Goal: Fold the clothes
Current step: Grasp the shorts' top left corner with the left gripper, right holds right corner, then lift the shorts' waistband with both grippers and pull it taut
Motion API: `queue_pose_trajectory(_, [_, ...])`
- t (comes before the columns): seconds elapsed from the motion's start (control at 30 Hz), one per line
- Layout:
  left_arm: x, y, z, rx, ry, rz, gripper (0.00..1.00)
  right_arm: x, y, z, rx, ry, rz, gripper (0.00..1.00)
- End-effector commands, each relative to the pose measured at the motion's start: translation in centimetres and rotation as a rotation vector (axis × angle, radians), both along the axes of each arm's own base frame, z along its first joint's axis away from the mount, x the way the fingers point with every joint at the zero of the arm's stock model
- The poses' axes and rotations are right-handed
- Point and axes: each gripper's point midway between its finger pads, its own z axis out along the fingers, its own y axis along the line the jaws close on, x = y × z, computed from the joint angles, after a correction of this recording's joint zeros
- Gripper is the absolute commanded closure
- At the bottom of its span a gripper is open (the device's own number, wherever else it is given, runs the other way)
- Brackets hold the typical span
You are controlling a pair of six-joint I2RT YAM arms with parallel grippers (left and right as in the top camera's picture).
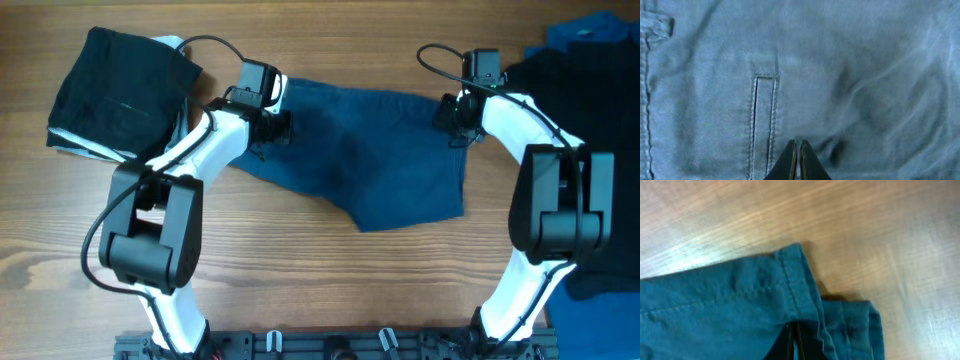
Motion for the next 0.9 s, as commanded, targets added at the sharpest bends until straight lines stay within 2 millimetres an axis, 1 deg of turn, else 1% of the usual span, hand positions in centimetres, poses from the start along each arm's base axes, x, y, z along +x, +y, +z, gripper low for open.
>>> queue_pose_trajectory(0.0, [0.1,0.3,-0.9,0.022,0.016,-0.003,0.95,-0.6,-0.8,-4.8,-0.038,0.056,-0.026,0.96])
queue_pose_trajectory(0.03, [0.1,0.3,-0.9,0.022,0.016,-0.003,0.95,0.0,-0.8,-4.8,-0.038,0.031,-0.027,0.96])
queue_pose_trajectory(0.07, [0.1,0.3,-0.9,0.022,0.016,-0.003,0.95,1.2,-0.8,-4.5,-0.037,-0.020,-0.027,0.96])
queue_pose_trajectory(0.1, [0.1,0.3,-0.9,0.022,0.016,-0.003,0.95,1.8,-0.7,-4.3,-0.035,-0.044,-0.026,0.96])
queue_pose_trajectory(0.23, [0.1,0.3,-0.9,0.022,0.014,-0.003,0.94,4.7,-0.5,-2.7,-0.025,-0.177,-0.022,0.96])
queue_pose_trajectory(0.37, [0.1,0.3,-0.9,0.021,0.014,-0.003,0.93,7.8,0.9,-0.4,0.045,-0.336,0.020,0.96])
queue_pose_trajectory(0.4, [0.4,0.2,-0.7,0.017,0.001,-0.002,0.93,8.5,1.2,0.4,0.037,-0.374,0.067,0.92])
queue_pose_trajectory(0.43, [0.8,0.1,-0.3,0.005,-0.018,0.011,0.94,8.8,1.3,1.1,0.027,-0.387,0.088,0.89])
queue_pose_trajectory(0.47, [1.6,-0.2,1.1,-0.016,-0.053,0.027,0.94,9.0,1.3,2.8,0.008,-0.400,0.124,0.84])
queue_pose_trajectory(0.5, [2.6,-0.5,3.2,-0.043,-0.099,0.050,0.94,9.0,1.3,4.5,-0.006,-0.414,0.144,0.81])
queue_pose_trajectory(0.53, [3.6,-0.8,5.4,-0.069,-0.144,0.067,0.92,8.8,1.3,7.4,-0.020,-0.442,0.162,0.78])
queue_pose_trajectory(0.57, [4.6,-1.1,8.5,-0.093,-0.211,0.070,0.89,8.2,1.3,9.9,-0.024,-0.461,0.164,0.76])
queue_pose_trajectory(0.6, [5.2,-1.2,10.6,-0.108,-0.254,0.069,0.86,7.5,1.3,11.8,-0.023,-0.470,0.164,0.75])
queue_pose_trajectory(0.63, [5.8,-1.1,12.9,-0.121,-0.306,0.076,0.78,6.1,1.3,14.2,-0.022,-0.467,0.163,0.73])
queue_pose_trajectory(0.67, [6.1,-0.5,13.9,-0.118,-0.330,0.091,0.75,4.5,1.3,15.8,-0.020,-0.446,0.162,0.69])
queue_pose_trajectory(0.7, [6.5,0.7,13.9,-0.090,-0.340,0.124,0.59,3.1,1.3,16.5,-0.017,-0.415,0.162,0.64])
queue_pose_trajectory(0.73, [6.7,1.9,13.3,-0.061,-0.334,0.153,0.55,1.7,1.3,16.8,-0.015,-0.377,0.163,0.61])
queue_pose_trajectory(0.77, [7.1,3.7,12.3,-0.025,-0.318,0.195,0.51,0.2,1.3,16.5,-0.010,-0.321,0.163,0.59])
queue_pose_trajectory(0.8, [7.3,4.6,11.8,-0.018,-0.308,0.214,0.46,-0.5,1.3,16.0,-0.008,-0.291,0.163,0.59])
queue_pose_trajectory(0.83, [7.5,5.6,11.1,-0.011,-0.296,0.233,0.47,-1.2,1.3,15.3,-0.004,-0.248,0.163,0.59])
queue_pose_trajectory(0.87, [7.8,6.7,10.1,-0.008,-0.274,0.253,0.54,-2.0,1.3,14.5,-0.001,-0.209,0.162,0.58])
